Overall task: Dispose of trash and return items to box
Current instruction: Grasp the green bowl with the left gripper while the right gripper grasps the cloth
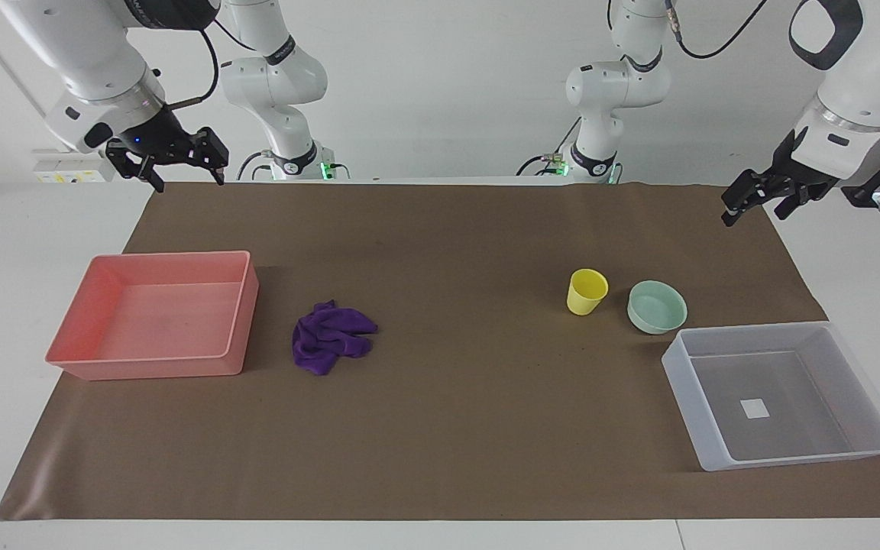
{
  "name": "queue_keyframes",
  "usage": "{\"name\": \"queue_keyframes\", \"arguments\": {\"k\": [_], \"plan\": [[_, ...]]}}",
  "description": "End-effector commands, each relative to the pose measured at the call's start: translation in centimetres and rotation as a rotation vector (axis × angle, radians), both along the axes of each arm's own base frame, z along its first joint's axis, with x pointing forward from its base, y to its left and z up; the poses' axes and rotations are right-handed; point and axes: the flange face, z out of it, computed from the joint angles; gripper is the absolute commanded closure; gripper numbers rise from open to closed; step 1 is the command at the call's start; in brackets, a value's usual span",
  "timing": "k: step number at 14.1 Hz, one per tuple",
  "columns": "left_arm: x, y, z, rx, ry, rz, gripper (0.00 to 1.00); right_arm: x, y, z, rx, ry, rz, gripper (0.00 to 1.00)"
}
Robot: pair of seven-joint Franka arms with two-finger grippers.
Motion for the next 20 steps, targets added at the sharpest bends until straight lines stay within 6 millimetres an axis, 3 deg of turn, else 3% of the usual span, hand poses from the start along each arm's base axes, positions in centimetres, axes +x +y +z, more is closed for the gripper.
{"name": "queue_keyframes", "arguments": {"k": [1,6,8,10,12,15,17,20], "plan": [[-0.4,0.2,0.1,0.017,0.006,-0.012,0.00,-0.2,-0.6,0.2,0.018,-0.009,0.001,0.00],[-0.4,0.3,0.1,0.017,0.006,-0.012,0.00,0.0,-1.0,0.0,0.017,-0.025,-0.009,0.00],[-2.8,0.6,-0.5,0.025,0.125,0.002,0.00,0.8,0.5,-2.4,0.017,-0.073,0.019,0.00],[-3.0,0.1,-0.9,0.027,0.132,-0.004,0.00,1.9,3.8,-5.8,0.015,-0.086,0.061,0.00],[-3.7,0.3,-3.2,0.026,0.075,0.010,0.00,3.3,6.9,-9.4,0.011,-0.099,0.065,0.00],[-7.4,1.4,-9.0,0.022,0.025,0.024,0.00,4.5,11.6,-16.2,0.022,-0.136,0.071,0.00],[-9.2,1.7,-13.7,0.025,0.073,0.021,0.00,4.8,13.2,-21.3,0.023,-0.165,0.091,0.00],[-8.8,2.4,-20.2,0.021,0.001,0.051,0.00,5.6,14.2,-27.6,0.016,-0.186,0.109,0.00]]}}
